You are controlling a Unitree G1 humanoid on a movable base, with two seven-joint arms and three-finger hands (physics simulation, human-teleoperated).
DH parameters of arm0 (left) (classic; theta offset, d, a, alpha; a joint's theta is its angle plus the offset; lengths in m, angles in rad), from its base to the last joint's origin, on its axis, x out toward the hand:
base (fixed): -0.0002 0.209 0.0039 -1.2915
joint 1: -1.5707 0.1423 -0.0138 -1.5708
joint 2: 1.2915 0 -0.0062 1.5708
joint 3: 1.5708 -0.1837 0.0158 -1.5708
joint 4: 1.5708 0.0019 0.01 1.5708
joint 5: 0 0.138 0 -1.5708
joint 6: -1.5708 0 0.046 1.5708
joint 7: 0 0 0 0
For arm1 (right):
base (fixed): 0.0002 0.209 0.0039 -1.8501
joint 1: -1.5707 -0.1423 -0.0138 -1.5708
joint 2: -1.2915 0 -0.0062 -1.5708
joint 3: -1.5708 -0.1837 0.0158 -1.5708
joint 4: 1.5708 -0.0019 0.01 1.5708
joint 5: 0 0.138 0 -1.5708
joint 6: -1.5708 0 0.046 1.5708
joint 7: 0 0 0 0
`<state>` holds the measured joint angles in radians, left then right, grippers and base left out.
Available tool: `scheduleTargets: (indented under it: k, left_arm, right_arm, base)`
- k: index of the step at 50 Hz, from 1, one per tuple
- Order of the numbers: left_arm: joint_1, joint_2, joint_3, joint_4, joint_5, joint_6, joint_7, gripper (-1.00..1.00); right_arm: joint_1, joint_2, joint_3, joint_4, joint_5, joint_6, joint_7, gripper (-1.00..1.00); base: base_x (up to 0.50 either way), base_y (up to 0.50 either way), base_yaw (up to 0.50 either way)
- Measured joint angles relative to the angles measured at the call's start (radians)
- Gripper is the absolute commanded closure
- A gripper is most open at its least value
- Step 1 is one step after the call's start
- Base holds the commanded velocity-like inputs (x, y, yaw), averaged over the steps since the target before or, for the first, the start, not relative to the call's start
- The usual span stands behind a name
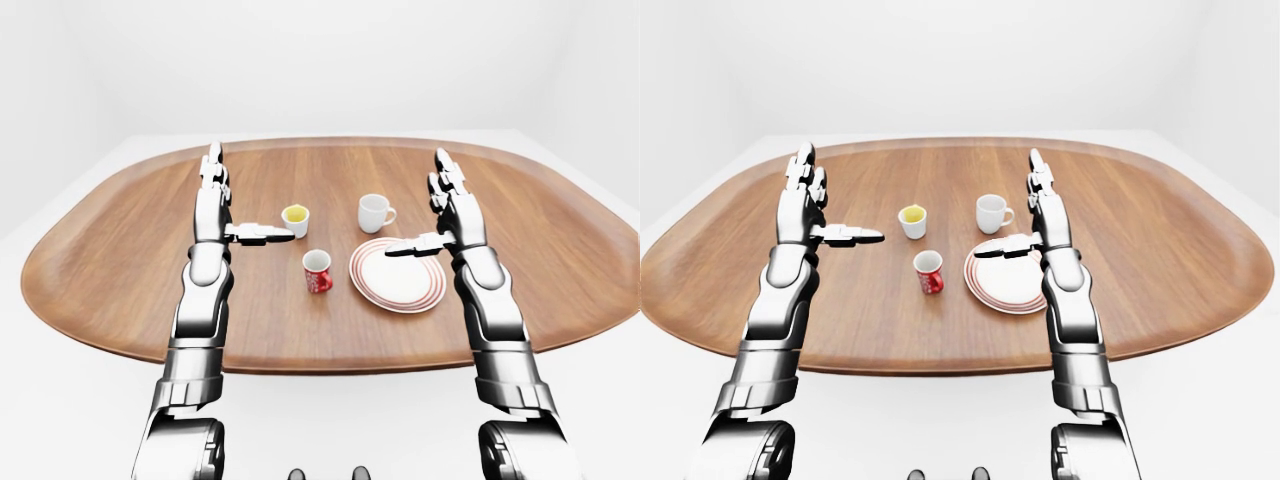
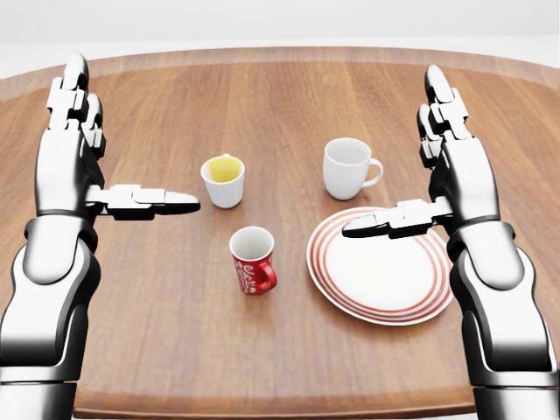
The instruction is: Pick up the red mug and put it on the plate
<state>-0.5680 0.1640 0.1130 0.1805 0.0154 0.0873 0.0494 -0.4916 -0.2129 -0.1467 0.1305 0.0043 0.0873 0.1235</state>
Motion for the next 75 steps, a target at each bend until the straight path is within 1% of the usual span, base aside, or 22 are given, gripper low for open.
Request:
scheduleTargets:
  k: [58,66,75]
  left_arm:
    - [0.005,0.004,0.004,-0.039,-0.002,0.000,-0.003,-1.00]
    - [0.007,0.005,0.006,-0.043,-0.003,0.000,-0.004,-1.00]
    - [0.009,0.005,0.006,-0.051,-0.003,0.000,-0.004,-1.00]
  right_arm:
    - [-0.012,0.005,0.012,0.003,-0.030,0.000,0.015,-1.00]
    - [-0.018,0.003,0.020,0.011,-0.052,0.000,0.030,-1.00]
    - [-0.031,0.001,0.037,0.029,-0.106,0.000,0.072,-1.00]
  base:
    - [0.32,0.00,0.00]
    - [0.00,0.00,0.00]
    - [0.00,0.00,0.00]
